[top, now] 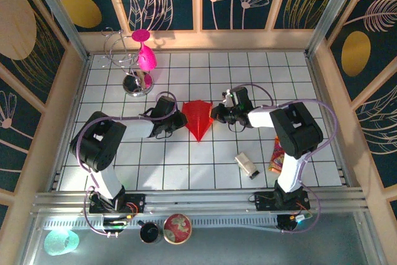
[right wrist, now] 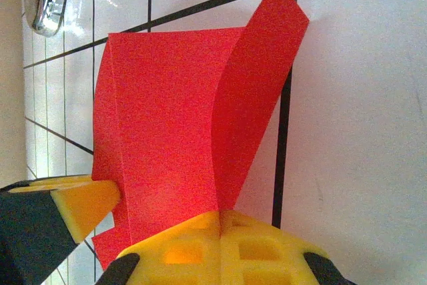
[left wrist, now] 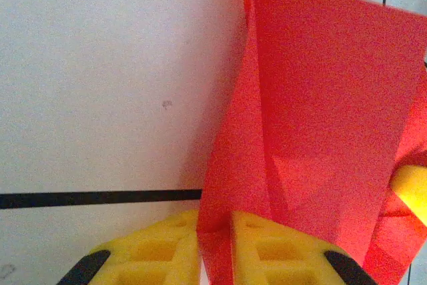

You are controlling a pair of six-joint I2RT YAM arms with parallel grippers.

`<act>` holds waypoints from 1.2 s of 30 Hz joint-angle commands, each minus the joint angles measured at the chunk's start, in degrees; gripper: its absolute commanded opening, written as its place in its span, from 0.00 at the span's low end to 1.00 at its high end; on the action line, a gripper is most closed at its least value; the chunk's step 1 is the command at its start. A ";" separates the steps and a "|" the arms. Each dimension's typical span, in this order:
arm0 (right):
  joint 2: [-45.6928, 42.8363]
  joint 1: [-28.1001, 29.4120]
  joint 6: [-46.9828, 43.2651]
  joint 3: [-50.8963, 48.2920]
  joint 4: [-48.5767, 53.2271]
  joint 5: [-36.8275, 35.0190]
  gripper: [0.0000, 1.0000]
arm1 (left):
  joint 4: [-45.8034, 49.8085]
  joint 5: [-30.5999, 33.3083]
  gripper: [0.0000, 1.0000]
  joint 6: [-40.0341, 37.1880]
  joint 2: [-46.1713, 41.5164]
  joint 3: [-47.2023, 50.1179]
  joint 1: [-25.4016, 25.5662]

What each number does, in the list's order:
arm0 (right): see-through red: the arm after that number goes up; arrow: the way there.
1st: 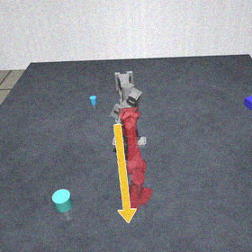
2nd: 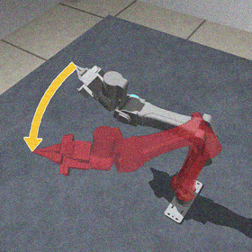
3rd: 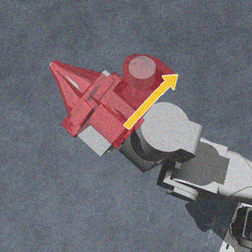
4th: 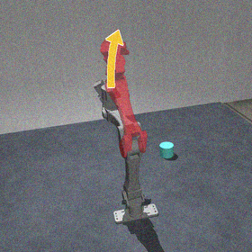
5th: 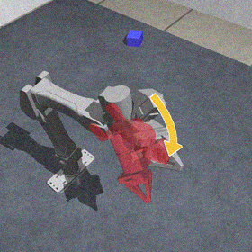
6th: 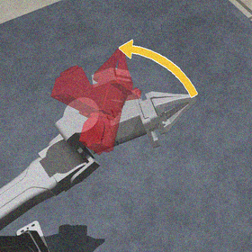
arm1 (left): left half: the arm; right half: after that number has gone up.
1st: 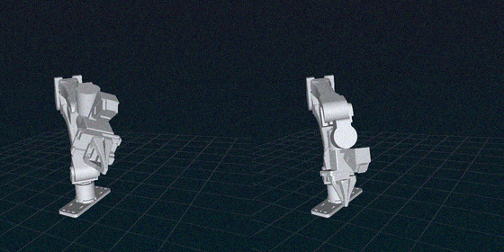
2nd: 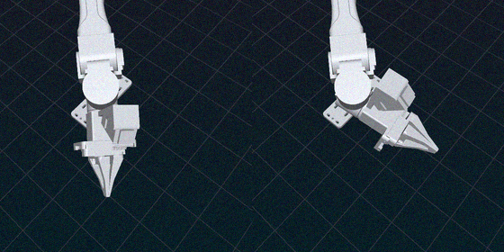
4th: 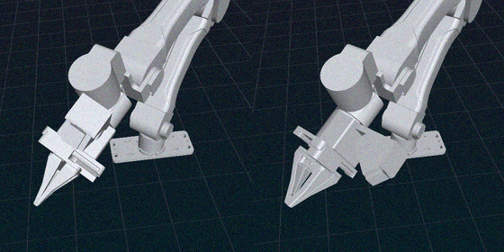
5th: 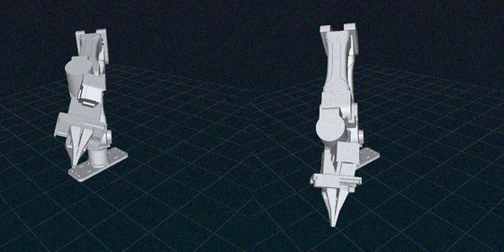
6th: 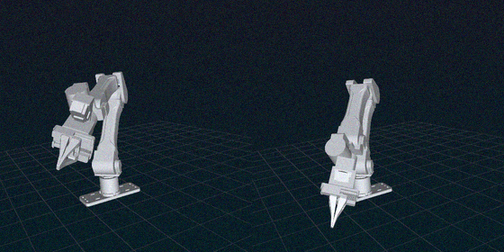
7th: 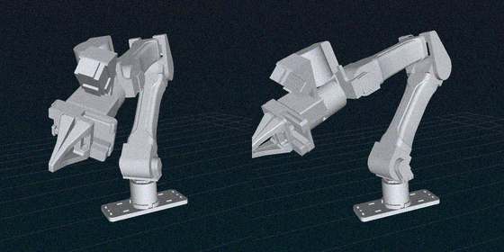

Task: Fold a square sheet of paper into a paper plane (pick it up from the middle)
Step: Turn over a paper plane at the center of the table.

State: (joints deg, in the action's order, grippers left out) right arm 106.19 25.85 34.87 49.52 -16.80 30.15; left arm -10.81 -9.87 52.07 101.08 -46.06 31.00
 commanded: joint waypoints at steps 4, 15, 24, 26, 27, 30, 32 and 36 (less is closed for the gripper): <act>0.38 -0.35 0.20 0.58 -1.48 2.27 0.00 | 4.72 2.49 0.29 -1.05 -6.86 -2.06 -0.10; 0.49 -0.28 0.89 0.03 -2.47 2.70 0.00 | 4.84 -1.80 0.31 -0.08 -5.89 -3.93 5.42; 0.59 -0.27 0.98 -0.04 -2.44 2.72 0.00 | 5.45 -2.44 0.35 0.58 -0.08 -6.32 6.67; 0.66 -0.27 0.99 -0.08 -2.46 2.76 0.00 | 5.13 -3.01 0.35 0.75 0.62 -6.32 6.77; 0.64 -0.27 0.98 -0.05 -2.53 2.81 0.00 | 5.01 -3.45 0.36 0.80 0.77 -6.40 6.82; 0.68 -0.27 0.97 -0.04 -2.45 2.81 0.00 | 5.62 -3.36 0.38 0.93 0.96 -6.54 7.29; 0.64 -0.27 1.00 0.12 -2.38 2.85 0.00 | 5.72 -3.18 0.40 1.38 0.70 -6.20 7.53; 0.57 -0.26 0.94 0.12 -2.36 2.81 0.00 | 5.72 -3.06 0.45 2.39 0.26 -5.56 8.39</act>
State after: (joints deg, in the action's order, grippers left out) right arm 106.26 25.85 35.11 49.52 -17.85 32.03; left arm -6.17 -12.16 53.04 101.73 -51.24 38.68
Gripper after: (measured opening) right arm 0.047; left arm 0.440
